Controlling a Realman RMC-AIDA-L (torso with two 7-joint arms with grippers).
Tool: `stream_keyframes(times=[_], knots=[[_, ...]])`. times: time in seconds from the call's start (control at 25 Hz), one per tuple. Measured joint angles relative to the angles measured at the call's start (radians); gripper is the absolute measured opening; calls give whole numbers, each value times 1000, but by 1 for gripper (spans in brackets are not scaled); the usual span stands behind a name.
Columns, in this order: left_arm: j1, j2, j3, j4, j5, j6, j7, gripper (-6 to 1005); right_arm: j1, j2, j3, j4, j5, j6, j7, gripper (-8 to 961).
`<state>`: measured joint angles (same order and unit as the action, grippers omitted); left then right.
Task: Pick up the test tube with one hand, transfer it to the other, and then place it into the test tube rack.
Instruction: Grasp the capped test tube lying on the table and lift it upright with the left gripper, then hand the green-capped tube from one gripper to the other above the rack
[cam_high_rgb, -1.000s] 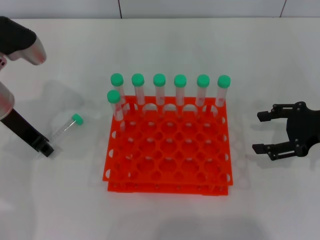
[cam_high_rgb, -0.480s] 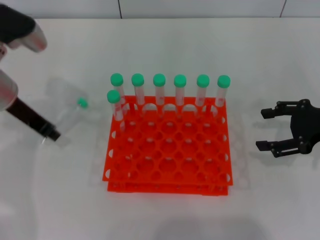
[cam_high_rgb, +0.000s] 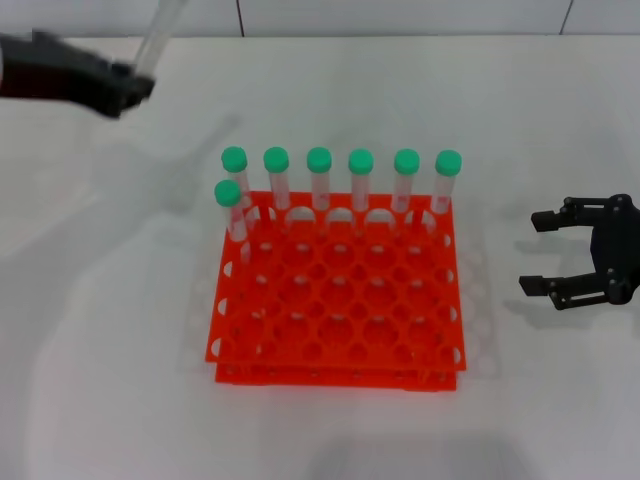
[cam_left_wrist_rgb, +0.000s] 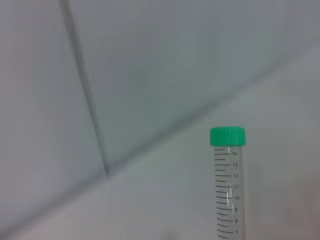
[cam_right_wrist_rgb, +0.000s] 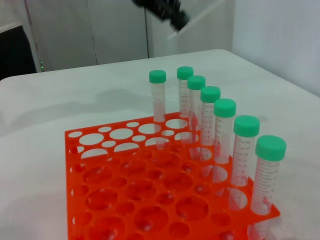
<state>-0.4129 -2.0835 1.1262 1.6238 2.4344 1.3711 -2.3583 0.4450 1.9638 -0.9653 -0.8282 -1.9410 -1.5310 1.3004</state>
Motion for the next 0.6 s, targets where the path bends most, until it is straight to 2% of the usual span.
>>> stream_keyframes(times=[0.16,0.28,0.4,0.52,0.6], knots=[[100,-1,1,-50,-352,-175,217,196,-6,4,5,0,5,-5,-13,781],[119,3,3,-178,-606,-214,372,196,-12,9,5,0,12,-7,-21,780],[67,17,-41,-368,-795,-136,493,197,-14,12,5,0,19,-10,-25,779],[-29,43,-118,-571,-828,13,559,197,-14,18,5,0,19,-15,-29,778],[-96,71,-162,-703,-825,110,600,197,-11,21,5,0,21,-19,-33,778]])
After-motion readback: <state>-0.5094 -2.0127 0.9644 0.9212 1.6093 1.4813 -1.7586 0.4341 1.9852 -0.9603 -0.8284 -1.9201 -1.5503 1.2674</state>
